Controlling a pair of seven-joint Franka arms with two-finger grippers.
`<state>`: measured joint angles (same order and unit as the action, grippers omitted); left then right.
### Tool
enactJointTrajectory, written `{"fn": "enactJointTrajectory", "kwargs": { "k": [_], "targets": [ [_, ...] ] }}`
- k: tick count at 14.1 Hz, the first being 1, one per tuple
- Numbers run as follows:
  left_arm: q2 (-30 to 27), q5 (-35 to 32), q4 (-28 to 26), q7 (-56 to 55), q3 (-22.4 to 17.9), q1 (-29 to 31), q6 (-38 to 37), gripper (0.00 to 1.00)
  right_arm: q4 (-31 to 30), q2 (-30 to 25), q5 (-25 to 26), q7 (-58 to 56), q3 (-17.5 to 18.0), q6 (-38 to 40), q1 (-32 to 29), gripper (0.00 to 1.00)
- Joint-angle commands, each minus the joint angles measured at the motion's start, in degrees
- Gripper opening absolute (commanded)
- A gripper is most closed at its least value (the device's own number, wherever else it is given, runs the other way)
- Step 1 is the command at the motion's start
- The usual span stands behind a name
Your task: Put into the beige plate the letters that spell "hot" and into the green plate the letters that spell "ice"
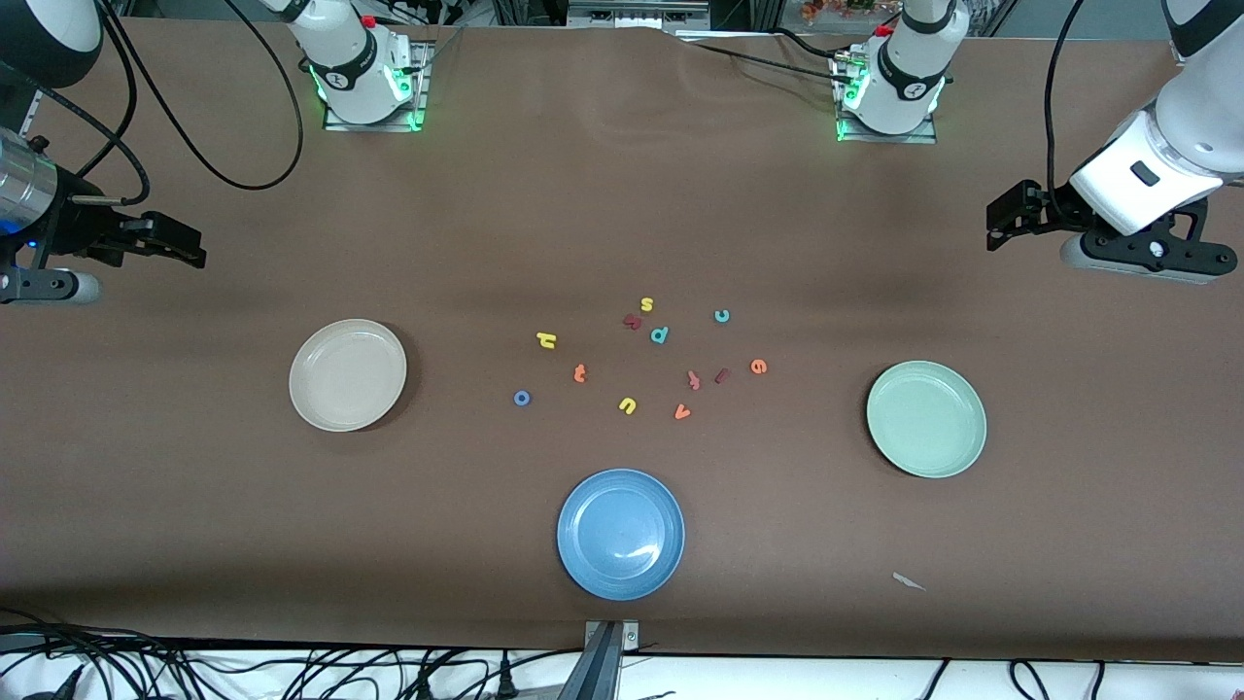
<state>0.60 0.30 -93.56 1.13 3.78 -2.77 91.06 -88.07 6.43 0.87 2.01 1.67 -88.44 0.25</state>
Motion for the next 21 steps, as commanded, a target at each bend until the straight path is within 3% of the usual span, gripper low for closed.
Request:
{"fn": "enactJointTrajectory", "kwargs": {
  "k": [1, 7, 15, 21],
  "targets": [
    [-0.16, 0.40, 0.92, -0.08, 0.09, 0.31, -1.24, 1.00, 0.79, 0.24, -0.70, 0.27, 0.17, 0.81, -0.16, 1.00],
    [0.45, 1.10, 1.09, -0.17, 0.09, 0.14, -1.06, 1.00, 0.79, 0.16, -0.61, -0.60, 0.35, 0.46, -0.07, 1.00],
    [9.23, 1.28, 1.36, -0.52, 1.67, -2.32, 0.34, 1.00, -0.17, 1.56, -2.28, 0.80, 0.53, -0.95, 3.69, 1.00],
    [20.39, 4.80, 1.10, -2.10, 2.72, -7.85, 17.28, 1.00, -2.54, 7.79, -2.28, 11.59, 0.53, -10.68, 11.87, 1.00]
  ]
}}
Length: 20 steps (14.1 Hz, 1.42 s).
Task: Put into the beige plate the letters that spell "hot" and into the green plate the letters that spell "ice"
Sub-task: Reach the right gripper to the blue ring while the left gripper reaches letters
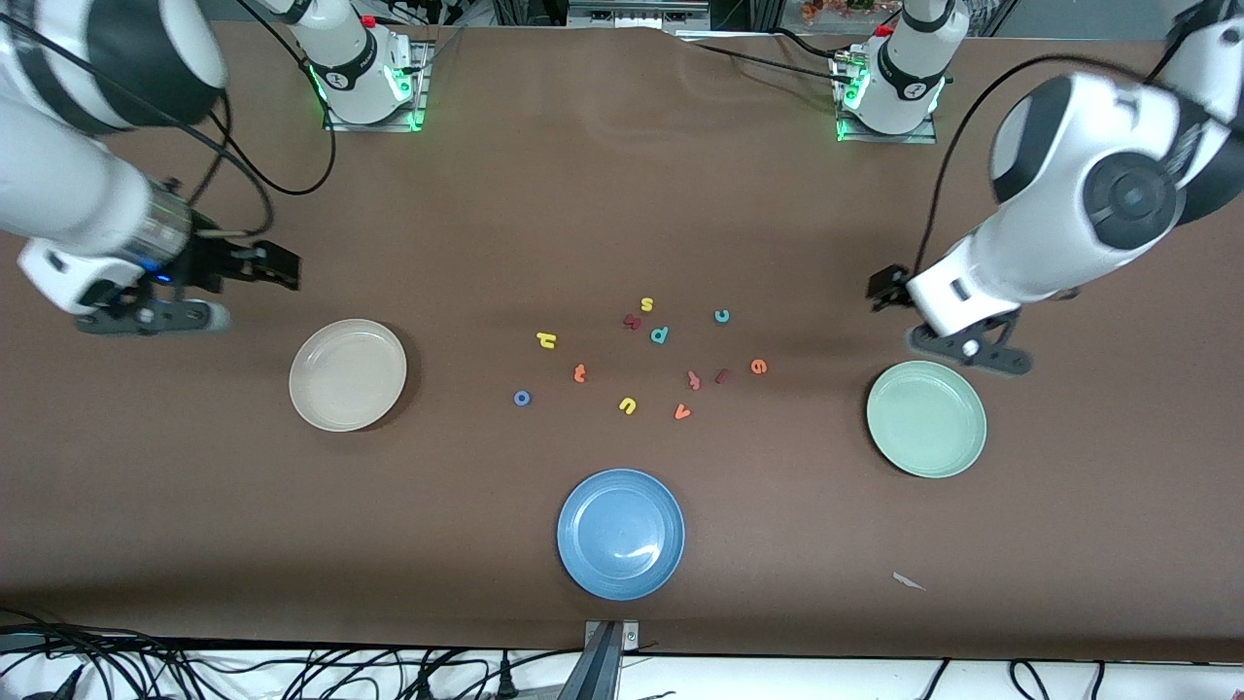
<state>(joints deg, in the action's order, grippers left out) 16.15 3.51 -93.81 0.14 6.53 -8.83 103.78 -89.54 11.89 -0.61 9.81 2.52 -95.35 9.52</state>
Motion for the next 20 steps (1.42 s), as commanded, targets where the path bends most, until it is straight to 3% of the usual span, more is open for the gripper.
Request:
{"fn": "enactJointTrajectory", "kwargs": {
  "k": [1, 4, 8, 11, 13, 15, 20],
  "targets": [
    [6.68, 1.50, 1.18, -1.20, -0.03, -2.68, 8.07, 1.00, -1.42, 3.74, -0.62, 4.86, -0.32, -5.88, 4.18, 1.00],
    [10.99, 1.41, 0.57, -1.38, -0.03, -4.96, 12.05, 1.00, -1.42, 9.10, -0.79, 6.61, -0.32, -11.94, 7.43, 1.00],
    [18.55, -0.69, 0.30, -3.73, -0.20, -8.40, 17.94, 0.99, -0.11, 18.58, -0.70, 17.76, -0.32, -20.82, 13.59, 1.00],
    [21.63, -5.17, -0.40, -5.85, -0.12, -9.28, 21.72, 0.88, 4.36, 25.27, -0.70, 24.19, -0.32, -24.53, 15.53, 1.00],
    [21.64, -4.49, -4.42, -7.43, 0.06, -9.10, 26.54, 0.78, 7.96, 29.31, -0.62, 26.31, -0.32, -24.63, 16.84, 1.00],
    [20.77, -4.39, -10.05, -7.53, 0.32, -8.40, 33.48, 0.59, 10.95, 32.48, -0.62, 27.19, -0.32, -25.15, 17.38, 1.00],
    [20.68, -3.42, -11.39, -9.90, 0.76, -9.10, 35.44, 0.56, 11.49, 37.15, -0.53, 27.90, -0.32, -32.88, 17.64, 0.99]
  ]
}}
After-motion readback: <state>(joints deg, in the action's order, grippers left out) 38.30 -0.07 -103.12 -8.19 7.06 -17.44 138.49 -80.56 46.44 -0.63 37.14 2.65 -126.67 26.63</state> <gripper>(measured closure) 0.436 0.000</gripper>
